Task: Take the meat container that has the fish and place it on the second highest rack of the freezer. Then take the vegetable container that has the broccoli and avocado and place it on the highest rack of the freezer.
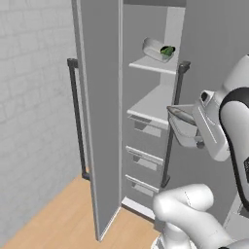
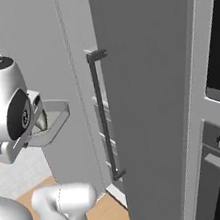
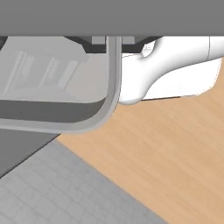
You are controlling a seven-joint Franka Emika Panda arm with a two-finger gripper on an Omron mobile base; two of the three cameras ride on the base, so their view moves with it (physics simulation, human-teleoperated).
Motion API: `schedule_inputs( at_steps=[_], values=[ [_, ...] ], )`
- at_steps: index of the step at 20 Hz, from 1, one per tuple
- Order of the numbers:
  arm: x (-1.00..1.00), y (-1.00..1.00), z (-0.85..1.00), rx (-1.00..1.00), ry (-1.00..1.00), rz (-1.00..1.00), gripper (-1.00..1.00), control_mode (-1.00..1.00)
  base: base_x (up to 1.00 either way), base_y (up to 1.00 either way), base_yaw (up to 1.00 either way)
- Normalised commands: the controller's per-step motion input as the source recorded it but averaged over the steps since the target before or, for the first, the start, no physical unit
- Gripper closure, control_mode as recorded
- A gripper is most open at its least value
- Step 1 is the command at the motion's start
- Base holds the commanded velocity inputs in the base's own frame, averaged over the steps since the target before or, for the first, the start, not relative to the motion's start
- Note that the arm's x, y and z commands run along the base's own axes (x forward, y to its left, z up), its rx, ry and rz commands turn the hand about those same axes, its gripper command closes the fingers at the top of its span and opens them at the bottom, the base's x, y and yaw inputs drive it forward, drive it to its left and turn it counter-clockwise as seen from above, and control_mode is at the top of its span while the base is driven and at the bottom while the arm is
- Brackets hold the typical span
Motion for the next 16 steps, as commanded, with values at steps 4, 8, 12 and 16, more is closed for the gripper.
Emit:
schedule_inputs(
  at_steps=[4, 8, 12, 16],
  values=[
    [0.00, 0.00, 0.00, 0.00, 0.00, 0.00, 1.00, 1.00, 0.46, 0.07, -0.20],
    [0.00, 0.00, 0.00, 0.00, 0.00, 0.00, 1.00, 1.00, 0.65, 0.22, -0.24],
    [0.00, 0.00, 0.00, 0.00, 0.00, 0.00, 1.00, 1.00, 0.62, 0.35, -0.21],
    [0.00, 0.00, 0.00, 0.00, 0.00, 0.00, 1.00, 1.00, 0.48, 0.13, -0.21]
  ],
)
